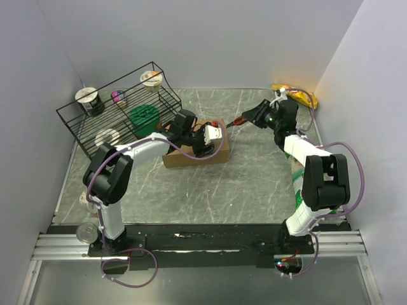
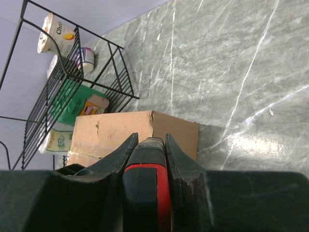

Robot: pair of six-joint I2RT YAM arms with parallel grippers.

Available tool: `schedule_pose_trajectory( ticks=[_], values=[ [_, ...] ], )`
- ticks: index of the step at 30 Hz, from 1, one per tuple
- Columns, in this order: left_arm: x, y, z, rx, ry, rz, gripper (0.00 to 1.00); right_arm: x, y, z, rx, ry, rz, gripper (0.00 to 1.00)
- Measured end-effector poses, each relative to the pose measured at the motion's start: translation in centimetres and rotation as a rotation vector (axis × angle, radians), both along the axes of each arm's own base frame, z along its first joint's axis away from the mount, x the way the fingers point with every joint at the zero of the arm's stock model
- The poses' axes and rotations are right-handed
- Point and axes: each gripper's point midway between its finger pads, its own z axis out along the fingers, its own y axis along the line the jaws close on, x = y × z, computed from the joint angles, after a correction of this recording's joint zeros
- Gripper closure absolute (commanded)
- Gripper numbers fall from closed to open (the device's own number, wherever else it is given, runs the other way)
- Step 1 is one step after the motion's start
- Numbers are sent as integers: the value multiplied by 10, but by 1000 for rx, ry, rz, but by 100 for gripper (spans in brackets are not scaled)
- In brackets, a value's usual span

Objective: Unpack the express box
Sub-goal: Cut the express box at the center of the board.

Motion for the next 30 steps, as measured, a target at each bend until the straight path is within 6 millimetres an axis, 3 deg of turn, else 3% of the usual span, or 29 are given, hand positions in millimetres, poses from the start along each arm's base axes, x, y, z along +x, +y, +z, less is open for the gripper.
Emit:
schedule_pose_trajectory(
  ticks=[15, 30],
  values=[
    [5, -7, -3, -24, 74, 37, 42, -6, -6, -6, 35, 86, -56, 100],
    [-1, -28, -5, -70, 182, 48, 50, -34, -30, -3, -20, 87, -144, 100]
  ],
)
